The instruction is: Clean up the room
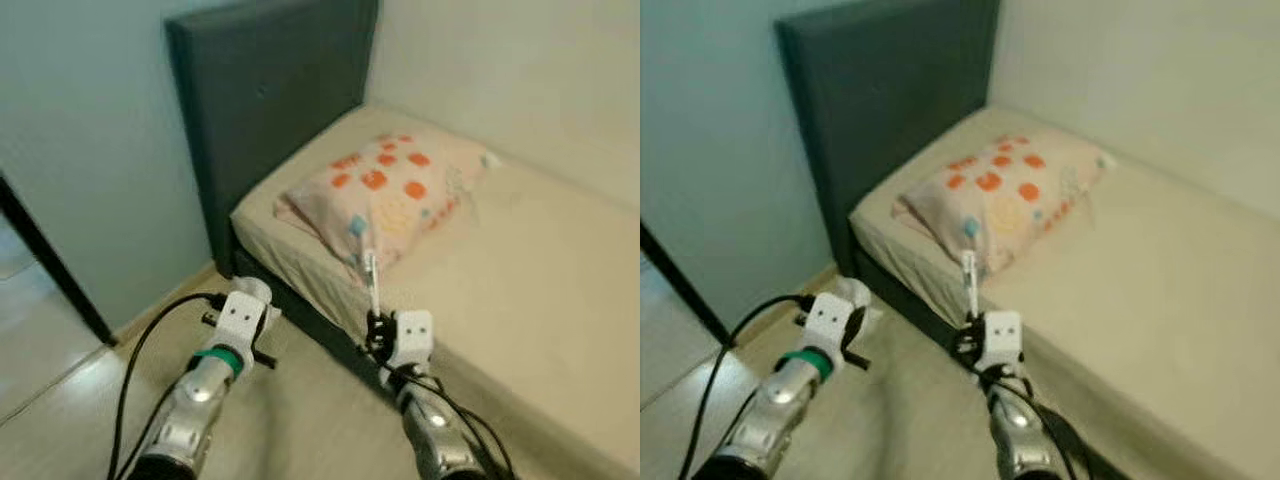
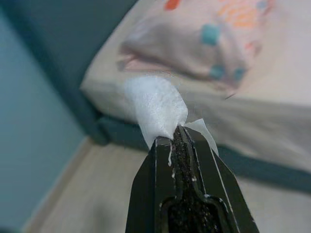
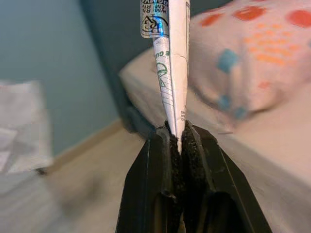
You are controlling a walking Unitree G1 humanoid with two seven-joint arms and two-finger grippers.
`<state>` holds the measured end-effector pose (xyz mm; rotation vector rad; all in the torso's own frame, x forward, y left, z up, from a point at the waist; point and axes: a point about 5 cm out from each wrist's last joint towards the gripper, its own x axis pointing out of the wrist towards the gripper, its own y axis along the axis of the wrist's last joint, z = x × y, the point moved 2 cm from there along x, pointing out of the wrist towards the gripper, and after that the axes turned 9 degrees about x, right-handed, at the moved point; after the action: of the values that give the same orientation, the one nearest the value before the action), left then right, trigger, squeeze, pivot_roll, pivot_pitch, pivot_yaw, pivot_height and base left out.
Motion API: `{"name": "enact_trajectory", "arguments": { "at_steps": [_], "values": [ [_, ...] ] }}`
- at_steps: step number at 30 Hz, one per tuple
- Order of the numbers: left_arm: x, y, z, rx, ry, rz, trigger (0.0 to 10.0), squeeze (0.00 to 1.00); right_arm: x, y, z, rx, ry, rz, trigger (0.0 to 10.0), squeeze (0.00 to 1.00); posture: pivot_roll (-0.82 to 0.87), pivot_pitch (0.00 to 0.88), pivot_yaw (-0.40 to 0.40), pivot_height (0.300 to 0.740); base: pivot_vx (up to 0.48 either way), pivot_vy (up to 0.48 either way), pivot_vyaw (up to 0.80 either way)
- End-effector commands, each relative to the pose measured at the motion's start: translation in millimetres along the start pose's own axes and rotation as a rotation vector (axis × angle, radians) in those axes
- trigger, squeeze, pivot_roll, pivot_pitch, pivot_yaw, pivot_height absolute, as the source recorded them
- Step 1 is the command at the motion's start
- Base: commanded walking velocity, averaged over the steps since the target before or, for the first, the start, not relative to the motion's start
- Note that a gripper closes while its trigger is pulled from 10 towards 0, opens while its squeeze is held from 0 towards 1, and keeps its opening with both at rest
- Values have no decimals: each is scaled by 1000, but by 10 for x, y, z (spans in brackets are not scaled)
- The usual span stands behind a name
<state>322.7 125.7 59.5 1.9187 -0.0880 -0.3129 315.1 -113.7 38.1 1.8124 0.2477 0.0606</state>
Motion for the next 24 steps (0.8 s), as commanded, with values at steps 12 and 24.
{"name": "enact_trajectory", "arguments": {
  "at_steps": [12, 24],
  "values": [
    [-33, -63, 43, 4, -3, -36, 10000, 0, -45, -66, 19, 0, 2, -39, 10000, 0, 27, 0, -8, 740, 0, 0, 740],
    [-34, -67, 39, 4, -1, -42, 10000, 0, -59, -89, -2, -7, 13, -53, 10000, 0, 29, 0, -10, 740, 0, 0, 741]
  ]
}}
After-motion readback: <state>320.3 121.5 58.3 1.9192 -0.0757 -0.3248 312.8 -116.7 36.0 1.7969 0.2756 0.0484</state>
